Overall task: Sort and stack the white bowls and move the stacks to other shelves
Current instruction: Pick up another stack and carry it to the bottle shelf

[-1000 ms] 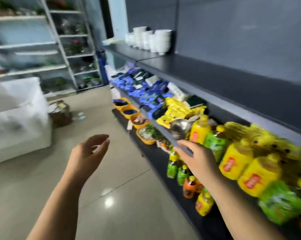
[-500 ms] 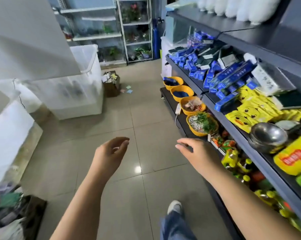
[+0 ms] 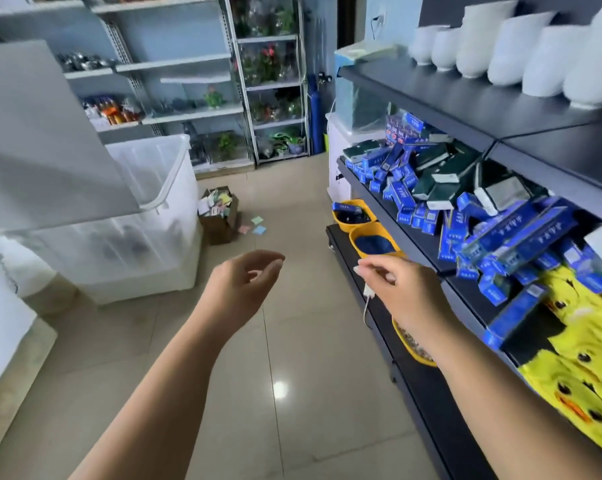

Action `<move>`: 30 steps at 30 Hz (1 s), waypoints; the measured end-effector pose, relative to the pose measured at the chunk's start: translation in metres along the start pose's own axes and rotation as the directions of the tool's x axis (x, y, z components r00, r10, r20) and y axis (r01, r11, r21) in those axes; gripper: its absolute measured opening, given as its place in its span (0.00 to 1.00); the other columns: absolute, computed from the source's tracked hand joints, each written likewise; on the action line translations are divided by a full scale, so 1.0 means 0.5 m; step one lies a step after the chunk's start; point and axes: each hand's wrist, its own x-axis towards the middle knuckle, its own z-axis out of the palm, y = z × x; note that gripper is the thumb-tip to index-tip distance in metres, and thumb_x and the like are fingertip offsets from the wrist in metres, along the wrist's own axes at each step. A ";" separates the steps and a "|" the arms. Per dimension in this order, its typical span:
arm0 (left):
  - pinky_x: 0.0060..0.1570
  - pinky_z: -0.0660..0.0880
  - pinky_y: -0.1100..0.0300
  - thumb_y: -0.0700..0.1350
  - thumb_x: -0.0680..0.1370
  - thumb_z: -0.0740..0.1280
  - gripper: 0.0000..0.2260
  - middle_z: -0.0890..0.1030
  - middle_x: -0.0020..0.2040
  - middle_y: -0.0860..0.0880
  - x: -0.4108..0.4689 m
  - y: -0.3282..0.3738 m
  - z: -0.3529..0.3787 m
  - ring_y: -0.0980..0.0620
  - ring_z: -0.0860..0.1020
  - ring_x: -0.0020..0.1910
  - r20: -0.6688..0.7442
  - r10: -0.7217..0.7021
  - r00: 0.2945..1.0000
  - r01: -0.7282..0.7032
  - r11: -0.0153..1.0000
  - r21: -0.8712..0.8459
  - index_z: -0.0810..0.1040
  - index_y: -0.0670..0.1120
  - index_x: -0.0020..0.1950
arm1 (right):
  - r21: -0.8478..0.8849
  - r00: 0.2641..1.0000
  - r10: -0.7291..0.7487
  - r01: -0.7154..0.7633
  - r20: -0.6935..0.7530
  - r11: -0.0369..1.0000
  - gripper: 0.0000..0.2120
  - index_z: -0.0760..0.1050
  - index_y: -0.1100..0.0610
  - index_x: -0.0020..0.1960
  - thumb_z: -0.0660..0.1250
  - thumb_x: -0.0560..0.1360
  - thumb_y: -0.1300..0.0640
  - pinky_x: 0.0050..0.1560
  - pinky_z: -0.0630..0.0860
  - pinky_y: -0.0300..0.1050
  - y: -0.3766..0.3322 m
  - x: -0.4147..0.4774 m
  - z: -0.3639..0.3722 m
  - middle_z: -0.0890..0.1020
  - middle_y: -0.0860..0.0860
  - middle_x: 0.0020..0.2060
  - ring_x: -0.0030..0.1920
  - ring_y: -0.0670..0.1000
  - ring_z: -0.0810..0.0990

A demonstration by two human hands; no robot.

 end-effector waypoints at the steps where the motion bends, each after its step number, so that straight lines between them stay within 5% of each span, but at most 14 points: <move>1: 0.38 0.69 0.71 0.47 0.76 0.65 0.04 0.80 0.41 0.58 0.043 0.002 0.002 0.57 0.79 0.45 0.000 0.013 1.000 -0.013 1.000 0.005 0.78 0.56 0.44 | -0.003 1.000 -0.006 0.006 -0.001 1.000 0.09 0.81 0.59 0.50 0.68 0.73 0.56 0.40 0.67 0.27 0.005 0.046 0.006 0.82 0.46 0.38 0.38 0.39 0.76; 7: 0.35 0.67 0.78 0.45 0.76 0.65 0.06 0.81 0.42 0.57 0.292 0.022 0.036 0.58 0.79 0.44 0.013 0.130 0.991 -0.129 0.991 -0.035 0.78 0.56 0.43 | -0.068 1.000 -0.009 0.008 -0.022 0.998 0.12 0.80 0.58 0.54 0.67 0.73 0.55 0.41 0.69 0.31 0.022 0.273 0.007 0.83 0.51 0.45 0.41 0.46 0.79; 10: 0.35 0.68 0.75 0.46 0.76 0.65 0.06 0.82 0.41 0.56 0.446 0.039 0.076 0.58 0.79 0.45 0.074 0.205 0.976 -0.203 0.978 -0.039 0.78 0.57 0.43 | -0.091 0.993 0.015 -0.026 -0.117 0.996 0.12 0.80 0.58 0.54 0.67 0.74 0.55 0.45 0.67 0.33 0.045 0.396 0.000 0.83 0.51 0.49 0.49 0.48 0.79; 14: 0.39 0.70 0.67 0.45 0.77 0.64 0.06 0.81 0.43 0.54 0.652 0.077 0.124 0.57 0.78 0.46 0.149 0.310 0.939 -0.302 0.951 -0.075 0.81 0.51 0.48 | -0.163 0.960 0.058 -0.106 -0.275 0.981 0.11 0.80 0.59 0.53 0.68 0.73 0.55 0.43 0.68 0.31 0.078 0.545 -0.012 0.84 0.52 0.49 0.47 0.50 0.80; 20: 0.45 0.68 0.63 0.43 0.77 0.64 0.06 0.79 0.38 0.54 0.901 0.179 0.240 0.56 0.76 0.43 0.346 0.525 0.777 -0.476 0.851 -0.222 0.81 0.49 0.47 | -0.186 0.829 0.171 -0.312 -0.533 0.932 0.10 0.81 0.58 0.52 0.68 0.73 0.55 0.50 0.69 0.36 0.133 0.694 -0.090 0.84 0.51 0.49 0.50 0.50 0.81; 23: 0.47 0.68 0.64 0.42 0.77 0.64 0.08 0.79 0.45 0.52 0.962 0.238 0.315 0.55 0.76 0.47 0.385 0.611 0.692 -0.532 0.792 -0.300 0.81 0.44 0.52 | -0.156 0.730 0.220 -0.409 -0.647 0.899 0.10 0.81 0.59 0.51 0.69 0.72 0.55 0.53 0.71 0.40 0.163 0.714 -0.146 0.85 0.53 0.47 0.50 0.51 0.81; 30: 0.53 0.72 0.64 0.42 0.77 0.64 0.08 0.81 0.48 0.50 0.983 0.354 0.526 0.54 0.77 0.47 0.494 0.720 0.487 -0.503 0.694 -0.516 0.81 0.42 0.52 | -0.136 0.539 0.246 -0.572 -0.805 0.809 0.11 0.81 0.59 0.51 0.69 0.72 0.54 0.48 0.66 0.33 0.233 0.697 -0.277 0.84 0.52 0.49 0.48 0.47 0.78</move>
